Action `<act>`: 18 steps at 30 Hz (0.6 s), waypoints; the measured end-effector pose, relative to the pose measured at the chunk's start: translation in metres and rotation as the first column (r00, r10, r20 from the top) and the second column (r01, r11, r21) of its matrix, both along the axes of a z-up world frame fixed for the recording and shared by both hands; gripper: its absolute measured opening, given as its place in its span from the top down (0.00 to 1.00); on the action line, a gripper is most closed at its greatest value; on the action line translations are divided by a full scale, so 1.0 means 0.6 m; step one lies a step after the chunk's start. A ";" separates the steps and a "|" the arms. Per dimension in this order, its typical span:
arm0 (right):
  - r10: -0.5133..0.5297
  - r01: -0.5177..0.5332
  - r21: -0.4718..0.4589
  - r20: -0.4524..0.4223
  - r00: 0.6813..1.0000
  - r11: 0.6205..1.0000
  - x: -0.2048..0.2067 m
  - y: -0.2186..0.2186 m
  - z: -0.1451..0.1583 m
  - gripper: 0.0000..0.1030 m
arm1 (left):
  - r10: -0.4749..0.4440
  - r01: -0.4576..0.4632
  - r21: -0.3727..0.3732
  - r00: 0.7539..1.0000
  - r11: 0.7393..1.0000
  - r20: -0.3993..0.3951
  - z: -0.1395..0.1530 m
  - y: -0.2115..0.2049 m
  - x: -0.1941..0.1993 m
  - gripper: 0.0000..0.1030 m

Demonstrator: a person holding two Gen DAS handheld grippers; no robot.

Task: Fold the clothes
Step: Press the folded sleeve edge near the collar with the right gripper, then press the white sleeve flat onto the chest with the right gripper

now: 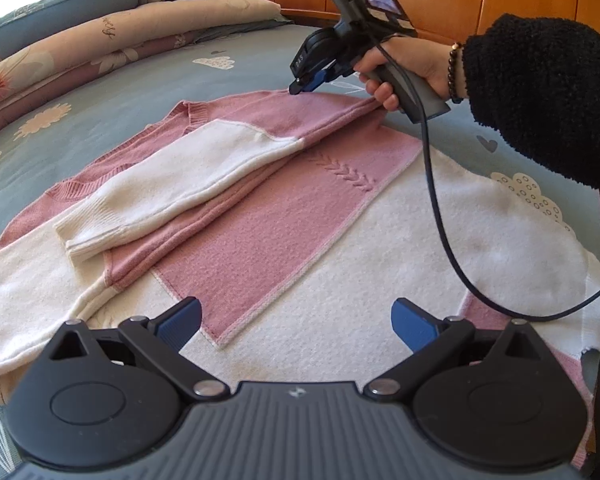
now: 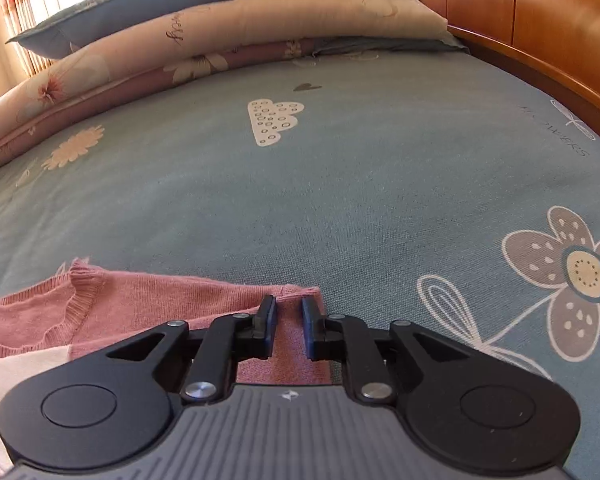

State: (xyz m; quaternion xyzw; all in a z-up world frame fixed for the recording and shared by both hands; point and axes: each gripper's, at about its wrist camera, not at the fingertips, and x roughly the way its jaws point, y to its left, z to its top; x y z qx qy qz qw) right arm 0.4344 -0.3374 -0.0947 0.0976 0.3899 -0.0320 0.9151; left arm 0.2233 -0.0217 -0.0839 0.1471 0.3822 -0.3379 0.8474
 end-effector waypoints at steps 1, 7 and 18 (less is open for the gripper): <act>0.000 0.000 0.004 0.002 1.000 1.000 -0.002 -0.001 0.002 0.84 | 0.006 -0.006 0.003 1.000 1.000 -0.005 -0.002 0.000 0.002 0.02; 0.053 -0.053 -0.006 -0.001 0.999 0.999 -0.070 0.012 0.043 0.84 | 0.011 -0.011 0.014 1.000 1.000 -0.005 -0.004 0.000 0.001 0.02; 0.229 -0.230 -0.068 -0.026 0.973 0.971 -0.110 0.111 0.078 0.81 | -0.011 0.011 0.005 1.000 1.000 0.029 0.014 -0.001 -0.011 0.02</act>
